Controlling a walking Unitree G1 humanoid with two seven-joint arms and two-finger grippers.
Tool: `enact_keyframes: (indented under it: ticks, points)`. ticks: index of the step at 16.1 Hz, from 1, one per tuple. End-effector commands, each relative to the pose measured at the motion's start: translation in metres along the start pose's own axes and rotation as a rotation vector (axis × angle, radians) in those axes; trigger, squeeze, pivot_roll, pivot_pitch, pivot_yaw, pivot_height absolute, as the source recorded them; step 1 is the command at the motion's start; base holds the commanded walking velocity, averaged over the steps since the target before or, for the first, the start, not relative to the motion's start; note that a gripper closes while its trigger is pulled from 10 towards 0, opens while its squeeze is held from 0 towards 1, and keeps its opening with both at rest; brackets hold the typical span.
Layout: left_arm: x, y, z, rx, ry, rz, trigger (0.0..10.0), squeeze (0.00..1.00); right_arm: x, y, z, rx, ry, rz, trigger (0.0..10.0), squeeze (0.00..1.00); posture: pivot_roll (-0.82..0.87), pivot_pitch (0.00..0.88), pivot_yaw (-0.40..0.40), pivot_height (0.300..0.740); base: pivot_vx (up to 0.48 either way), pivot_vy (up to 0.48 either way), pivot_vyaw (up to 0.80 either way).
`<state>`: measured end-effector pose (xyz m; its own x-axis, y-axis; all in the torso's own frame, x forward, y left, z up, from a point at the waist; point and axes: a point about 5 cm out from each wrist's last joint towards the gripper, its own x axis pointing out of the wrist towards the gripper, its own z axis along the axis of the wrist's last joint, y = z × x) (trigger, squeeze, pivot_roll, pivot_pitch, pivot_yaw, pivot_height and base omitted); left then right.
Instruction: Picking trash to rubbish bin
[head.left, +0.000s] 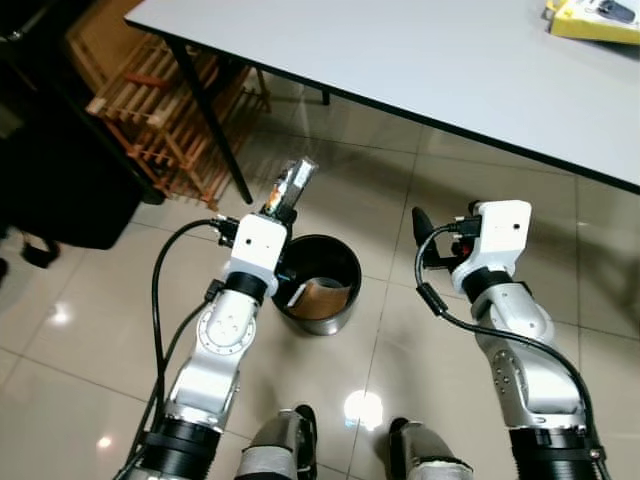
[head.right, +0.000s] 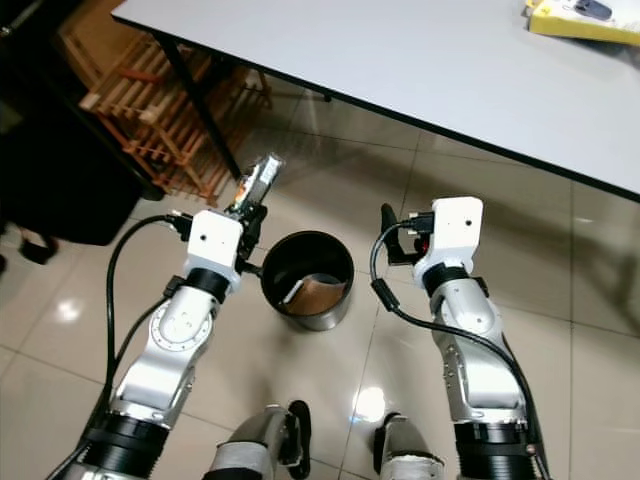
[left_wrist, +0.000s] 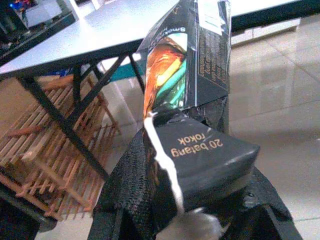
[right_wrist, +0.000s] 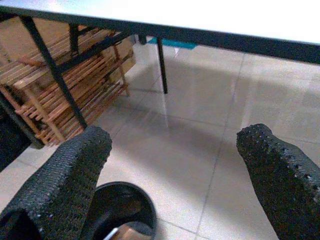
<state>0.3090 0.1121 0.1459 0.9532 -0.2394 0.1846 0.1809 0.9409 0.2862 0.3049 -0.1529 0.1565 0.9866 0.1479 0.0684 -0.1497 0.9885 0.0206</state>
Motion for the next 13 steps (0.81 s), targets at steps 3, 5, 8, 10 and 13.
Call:
enact_keyframes:
  ticks: [3, 5, 8, 10, 13]
  points:
    - [-0.0047, 0.006, -0.0081, 0.014, 0.033, 0.019, 10.0, 0.0, -0.0019, 0.0079, -0.0059, 0.002, 0.014, 0.033, 10.0, 0.0, 0.07, 0.286, 0.131, 0.74, 0.279, 0.0, 0.0]
    - [-0.0038, 0.0055, -0.0077, 0.013, 0.03, 0.019, 10.0, 0.0, -0.0013, 0.0071, -0.006, -0.001, 0.016, 0.033, 10.0, 0.0, 0.07, 0.278, 0.131, 0.74, 0.281, 0.0, 0.0]
    - [-0.0034, 0.0043, -0.0073, 0.007, 0.027, 0.013, 10.0, 0.0, -0.0009, 0.0074, -0.0073, -0.011, 0.022, 0.031, 10.0, 0.0, 0.07, 0.267, 0.132, 0.74, 0.28, 0.0, 0.0]
    - [-0.0034, 0.0043, -0.0083, 0.014, 0.032, 0.013, 10.0, 0.0, -0.0012, 0.0095, -0.0083, -0.008, 0.023, 0.039, 10.0, 0.0, 0.07, 0.269, 0.133, 0.74, 0.291, 0.0, 0.0]
    - [-0.0032, 0.0041, -0.0085, 0.015, 0.035, 0.011, 10.0, 0.0, -0.0015, 0.0103, -0.0078, -0.007, 0.023, 0.04, 10.0, 0.0, 0.07, 0.281, 0.131, 0.74, 0.287, 0.0, 0.0]
